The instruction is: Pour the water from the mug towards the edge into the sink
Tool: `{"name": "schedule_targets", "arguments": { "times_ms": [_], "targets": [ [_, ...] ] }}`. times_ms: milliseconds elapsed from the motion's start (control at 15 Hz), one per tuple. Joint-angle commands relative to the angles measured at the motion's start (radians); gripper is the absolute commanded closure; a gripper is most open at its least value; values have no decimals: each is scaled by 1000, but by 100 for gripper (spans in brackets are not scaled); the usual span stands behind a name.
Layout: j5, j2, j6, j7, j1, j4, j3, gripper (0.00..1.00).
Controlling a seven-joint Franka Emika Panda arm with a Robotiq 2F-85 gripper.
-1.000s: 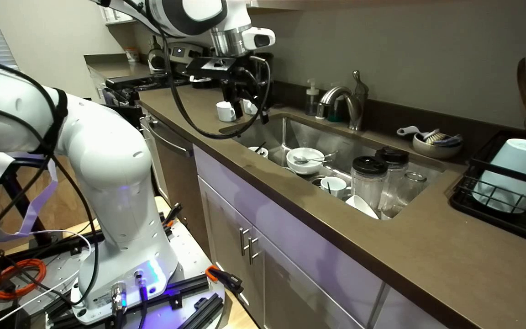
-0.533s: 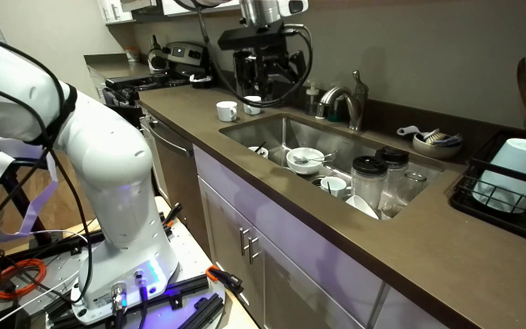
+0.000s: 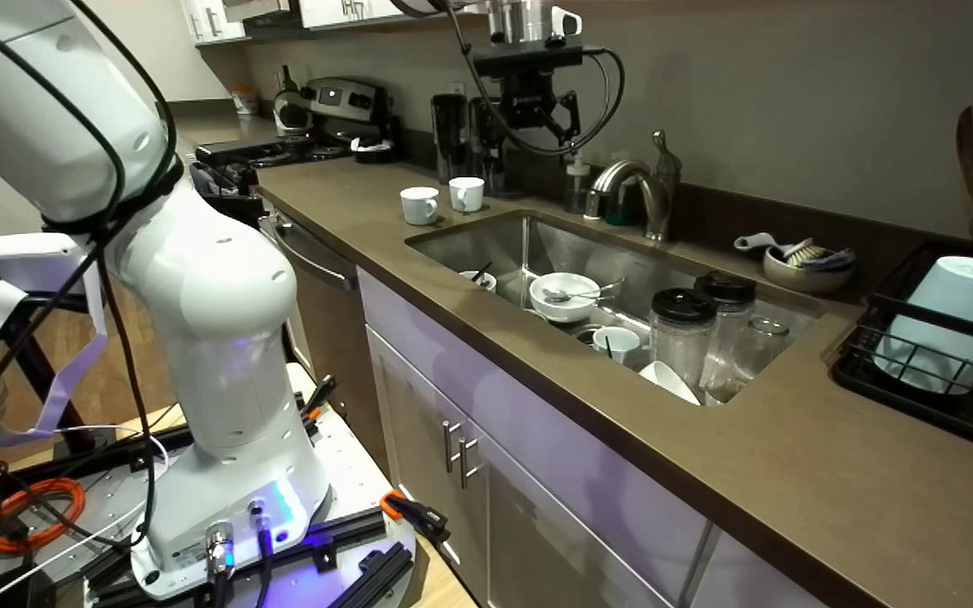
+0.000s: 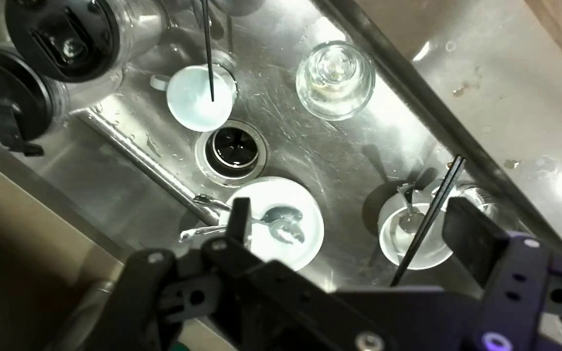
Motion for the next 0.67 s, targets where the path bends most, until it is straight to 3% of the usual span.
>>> {"name": "schedule_targets", "arguments": {
  "times_ms": [0, 600],
  "targets": [
    [1, 133, -54, -65, -1, 115, 73, 0],
    [3, 333, -19, -112, 11, 244, 232, 0]
  ]
}}
